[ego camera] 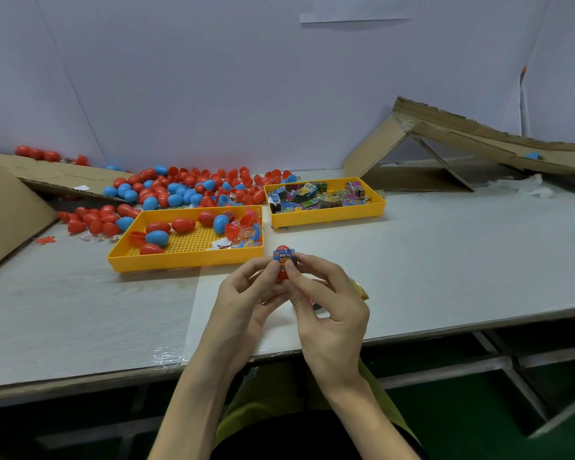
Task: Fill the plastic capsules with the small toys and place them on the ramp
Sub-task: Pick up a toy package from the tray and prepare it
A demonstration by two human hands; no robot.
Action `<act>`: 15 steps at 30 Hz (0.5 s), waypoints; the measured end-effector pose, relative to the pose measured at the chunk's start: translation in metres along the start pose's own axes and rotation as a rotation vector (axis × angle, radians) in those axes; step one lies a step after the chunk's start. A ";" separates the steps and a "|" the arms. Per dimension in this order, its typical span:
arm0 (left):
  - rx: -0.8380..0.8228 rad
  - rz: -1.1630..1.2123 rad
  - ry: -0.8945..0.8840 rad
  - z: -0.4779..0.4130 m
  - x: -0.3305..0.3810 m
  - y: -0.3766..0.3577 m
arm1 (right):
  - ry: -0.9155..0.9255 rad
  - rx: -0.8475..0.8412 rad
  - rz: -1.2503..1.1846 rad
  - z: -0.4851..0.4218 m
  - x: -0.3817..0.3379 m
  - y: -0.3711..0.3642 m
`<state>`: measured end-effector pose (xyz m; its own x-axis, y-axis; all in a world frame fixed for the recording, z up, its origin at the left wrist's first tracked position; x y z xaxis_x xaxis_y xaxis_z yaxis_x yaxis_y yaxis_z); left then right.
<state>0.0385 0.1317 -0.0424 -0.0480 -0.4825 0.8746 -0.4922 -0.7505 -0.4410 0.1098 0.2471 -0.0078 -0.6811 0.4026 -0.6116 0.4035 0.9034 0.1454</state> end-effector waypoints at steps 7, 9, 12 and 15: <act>-0.040 0.037 0.038 0.002 -0.001 -0.004 | -0.083 0.040 0.083 -0.003 0.005 0.003; -0.042 0.052 0.052 0.001 -0.003 -0.004 | -0.067 0.047 0.075 -0.001 0.004 0.004; -0.046 0.057 0.059 0.001 -0.005 -0.003 | -0.062 0.059 0.064 0.001 0.004 0.005; -0.053 0.064 0.059 0.001 -0.006 -0.002 | -0.071 0.058 0.071 0.000 0.004 0.005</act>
<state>0.0403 0.1357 -0.0465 -0.1316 -0.5001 0.8559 -0.5316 -0.6932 -0.4867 0.1090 0.2535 -0.0099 -0.6055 0.4520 -0.6550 0.4854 0.8620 0.1460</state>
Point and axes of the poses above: each hand's wrist, its own z-axis away from the middle knuckle, its own y-axis out of the back of the hand, x = y × z, the point moved 10 cm from there along -z, towards the middle knuckle, and after that the axes turned 10 degrees about -x, right-handed, at the moved point
